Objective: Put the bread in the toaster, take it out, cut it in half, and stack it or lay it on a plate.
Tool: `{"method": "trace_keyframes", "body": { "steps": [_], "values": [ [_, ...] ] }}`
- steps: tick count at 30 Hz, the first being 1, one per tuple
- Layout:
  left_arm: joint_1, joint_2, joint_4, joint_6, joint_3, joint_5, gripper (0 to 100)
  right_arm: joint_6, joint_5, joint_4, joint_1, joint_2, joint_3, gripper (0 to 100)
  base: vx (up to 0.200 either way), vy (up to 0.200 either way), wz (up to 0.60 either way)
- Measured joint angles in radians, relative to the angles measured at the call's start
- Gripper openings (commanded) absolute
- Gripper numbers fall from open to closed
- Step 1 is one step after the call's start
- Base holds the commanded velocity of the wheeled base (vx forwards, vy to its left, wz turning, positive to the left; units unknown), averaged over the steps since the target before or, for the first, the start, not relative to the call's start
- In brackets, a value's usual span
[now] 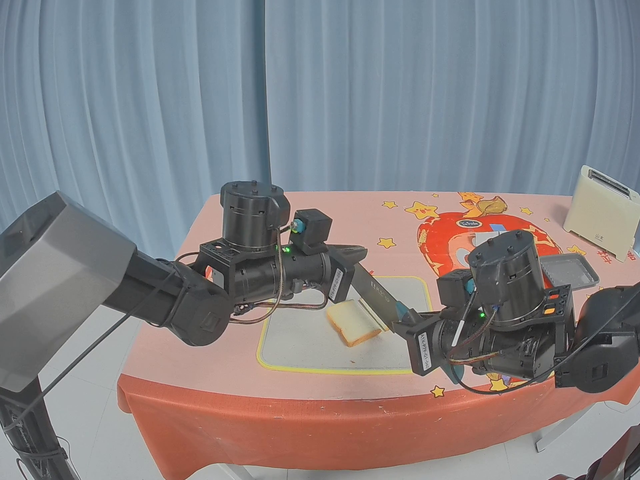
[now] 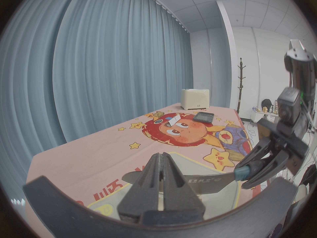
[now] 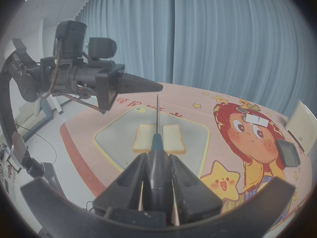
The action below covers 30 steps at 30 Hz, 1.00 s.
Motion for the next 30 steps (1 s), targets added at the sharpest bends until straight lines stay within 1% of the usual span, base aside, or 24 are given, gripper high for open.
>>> {"method": "trace_keyframes", "body": {
  "steps": [1,3,12,17,25,30],
  "values": [
    [0.001,-0.009,-0.003,-0.007,0.002,0.000,0,0.000,0.000,-0.001,0.000,-0.001,0.002,0,0.000,0.000,0.00],
    [0.010,-0.024,-0.004,-0.011,0.010,0.001,0,-0.001,0.000,-0.002,0.000,-0.003,0.005,0,0.000,0.000,0.00],
    [0.046,-0.115,-0.015,-0.012,0.094,0.001,0,-0.001,-0.001,-0.003,-0.004,-0.012,0.009,0,0.000,0.000,0.00],
    [0.087,-0.161,-0.064,-0.012,0.152,0.002,0,-0.001,-0.001,-0.003,-0.003,-0.026,0.012,0,0.000,0.000,0.00],
    [0.131,-0.264,-0.085,-0.016,0.291,0.004,0,-0.003,-0.001,-0.002,-0.003,-0.054,0.023,0,0.000,0.000,0.00],
    [0.162,-0.350,-0.088,-0.016,0.383,0.020,0,-0.005,-0.001,-0.002,-0.009,-0.067,0.026,0,0.000,0.000,0.00]
  ]
}}
